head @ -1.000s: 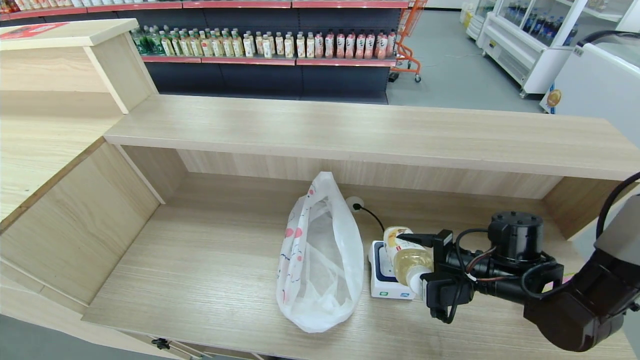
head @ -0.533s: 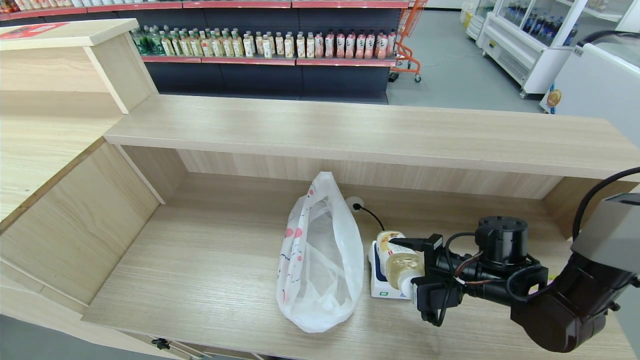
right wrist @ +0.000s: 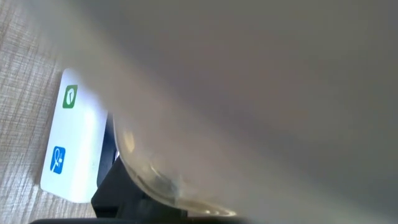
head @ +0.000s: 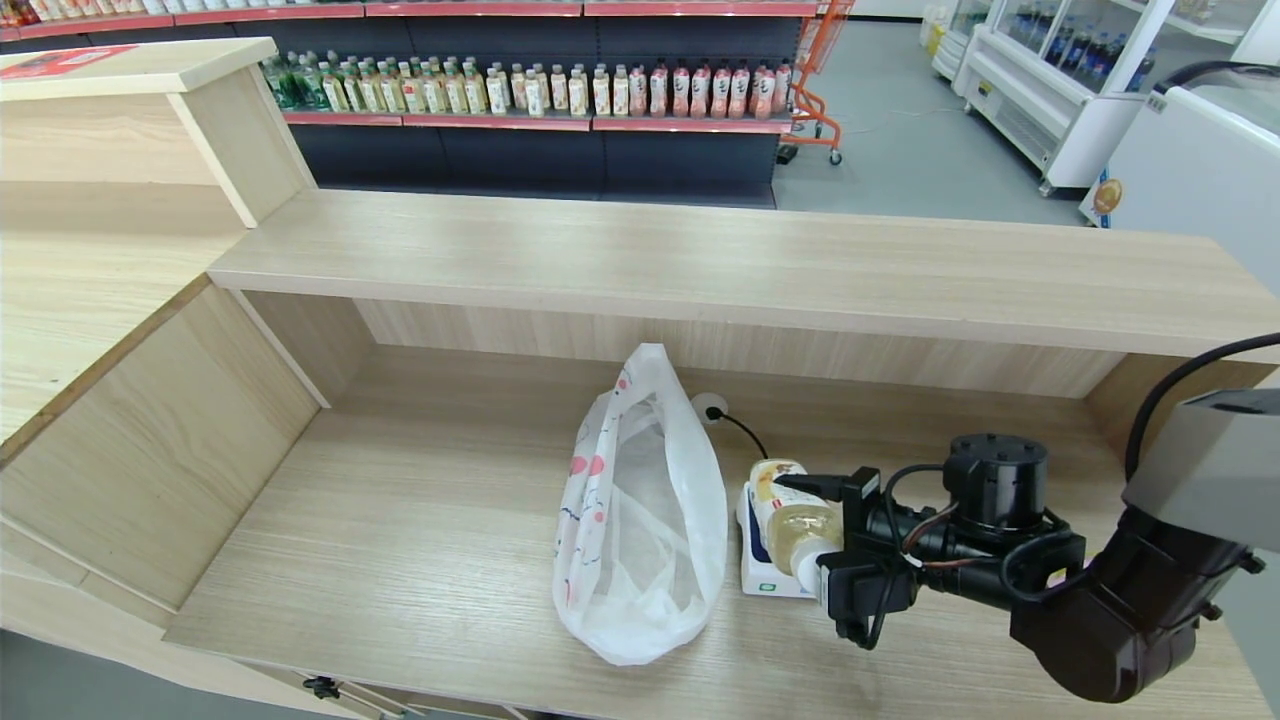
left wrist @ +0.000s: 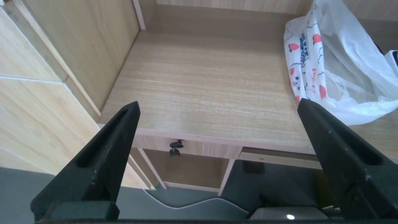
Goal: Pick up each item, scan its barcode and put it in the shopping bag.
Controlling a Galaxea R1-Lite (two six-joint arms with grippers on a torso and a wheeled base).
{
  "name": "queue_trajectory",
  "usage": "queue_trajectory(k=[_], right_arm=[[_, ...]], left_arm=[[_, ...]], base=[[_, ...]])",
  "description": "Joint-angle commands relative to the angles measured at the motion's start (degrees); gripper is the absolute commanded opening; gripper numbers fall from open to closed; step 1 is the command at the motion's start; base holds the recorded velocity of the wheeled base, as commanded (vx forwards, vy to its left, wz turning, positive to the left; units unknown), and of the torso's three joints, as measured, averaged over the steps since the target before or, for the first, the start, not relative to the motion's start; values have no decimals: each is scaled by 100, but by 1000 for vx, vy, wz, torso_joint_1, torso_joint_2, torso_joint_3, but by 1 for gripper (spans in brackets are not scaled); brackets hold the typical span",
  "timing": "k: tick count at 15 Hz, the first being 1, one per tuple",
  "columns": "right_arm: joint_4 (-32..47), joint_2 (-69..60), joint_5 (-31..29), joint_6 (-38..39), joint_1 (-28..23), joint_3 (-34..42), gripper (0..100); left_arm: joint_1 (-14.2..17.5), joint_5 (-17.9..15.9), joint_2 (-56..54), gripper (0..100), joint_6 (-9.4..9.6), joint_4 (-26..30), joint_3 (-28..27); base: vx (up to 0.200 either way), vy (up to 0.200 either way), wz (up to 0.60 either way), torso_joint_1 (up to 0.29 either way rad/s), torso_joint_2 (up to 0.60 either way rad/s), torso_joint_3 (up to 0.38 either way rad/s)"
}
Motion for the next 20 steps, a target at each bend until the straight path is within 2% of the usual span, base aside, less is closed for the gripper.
queue_trajectory(k=[1, 7, 9, 11, 12, 13, 14, 15, 16, 17, 18, 19, 20], right_arm=[[11, 52, -1, 1, 2, 14, 0], [-85, 8, -10, 159, 2, 31, 0], [-604, -176, -124, 932, 177, -4, 0], [-639, -915, -1003, 1917, 468, 49, 0], [-639, -915, -1003, 1917, 468, 49, 0], [-50, -1530, -1671, 2796, 678, -22, 0], [1101, -2189, -2268, 3754, 793, -312, 0], [1672, -2453, -2383, 4246, 802, -443, 0], [2393, -2760, -2391, 5195, 810, -575, 0], [2701, -2901, -2365, 6021, 828, -637, 0], [2850, -2954, -2304, 6742, 854, -734, 0], [2859, -2954, -2233, 7050, 837, -760, 0], [2850, -2936, -1943, 7788, 819, -857, 0]], left_arm=[[3, 1, -2, 100, -1, -2, 0], [-6, 1, -2, 100, -1, -2, 0], [3, 1, -2, 100, -1, -2, 0], [3, 1, -2, 100, -1, -2, 0], [3, 1, -2, 100, -1, -2, 0], [3, 1, -2, 100, -1, -2, 0], [3, 1, -2, 100, -9, -2, 0], [3, 1, -2, 100, -18, -2, 0], [-6, 1, -2, 100, -18, -2, 0], [3, 1, -2, 100, -9, -2, 0], [3, 1, -2, 100, -9, -2, 0], [-6, 1, -2, 100, -9, -2, 0], [3, 1, -2, 100, -1, -2, 0]], base=[[0, 0, 0, 0, 0, 0], [0, 0, 0, 0, 0, 0], [0, 0, 0, 0, 0, 0], [0, 0, 0, 0, 0, 0], [0, 0, 0, 0, 0, 0], [0, 0, 0, 0, 0, 0], [0, 0, 0, 0, 0, 0], [0, 0, 0, 0, 0, 0], [0, 0, 0, 0, 0, 0], [0, 0, 0, 0, 0, 0], [0, 0, 0, 0, 0, 0], [0, 0, 0, 0, 0, 0], [0, 0, 0, 0, 0, 0]])
